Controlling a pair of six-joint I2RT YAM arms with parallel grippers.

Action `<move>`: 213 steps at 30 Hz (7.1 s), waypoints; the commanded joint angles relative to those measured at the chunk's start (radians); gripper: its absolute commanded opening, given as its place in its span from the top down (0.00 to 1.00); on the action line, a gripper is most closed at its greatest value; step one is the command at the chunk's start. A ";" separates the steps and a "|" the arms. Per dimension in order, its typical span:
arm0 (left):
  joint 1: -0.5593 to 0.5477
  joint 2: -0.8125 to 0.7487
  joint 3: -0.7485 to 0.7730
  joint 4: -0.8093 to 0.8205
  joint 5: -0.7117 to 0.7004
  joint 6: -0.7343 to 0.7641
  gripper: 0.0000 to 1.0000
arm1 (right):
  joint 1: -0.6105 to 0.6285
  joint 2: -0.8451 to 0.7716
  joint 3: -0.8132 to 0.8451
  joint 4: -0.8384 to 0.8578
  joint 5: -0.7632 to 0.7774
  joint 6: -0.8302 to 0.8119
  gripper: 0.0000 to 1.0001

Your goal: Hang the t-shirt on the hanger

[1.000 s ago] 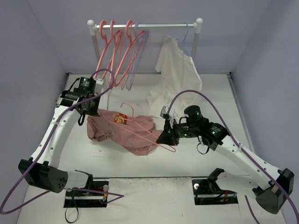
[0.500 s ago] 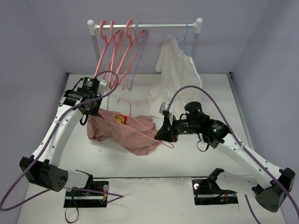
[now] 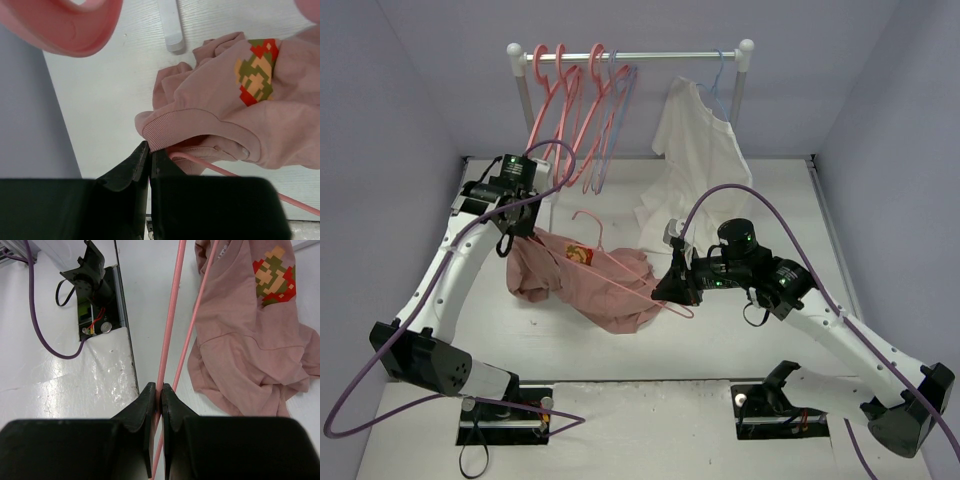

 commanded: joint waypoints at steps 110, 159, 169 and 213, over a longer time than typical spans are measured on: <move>0.267 -0.385 -0.511 0.375 -0.137 -0.389 0.54 | -0.145 0.262 0.164 0.211 -0.185 -0.072 1.00; 0.544 0.111 -0.759 1.003 0.164 -0.316 0.75 | -0.197 0.035 0.063 0.211 -0.141 0.008 1.00; 0.541 -0.081 -0.539 0.740 0.219 -0.300 1.00 | -0.188 0.089 0.174 0.211 -0.184 0.022 1.00; 0.200 -0.052 0.115 0.004 -0.228 -0.130 1.00 | -0.040 0.210 0.239 0.350 -0.010 0.081 1.00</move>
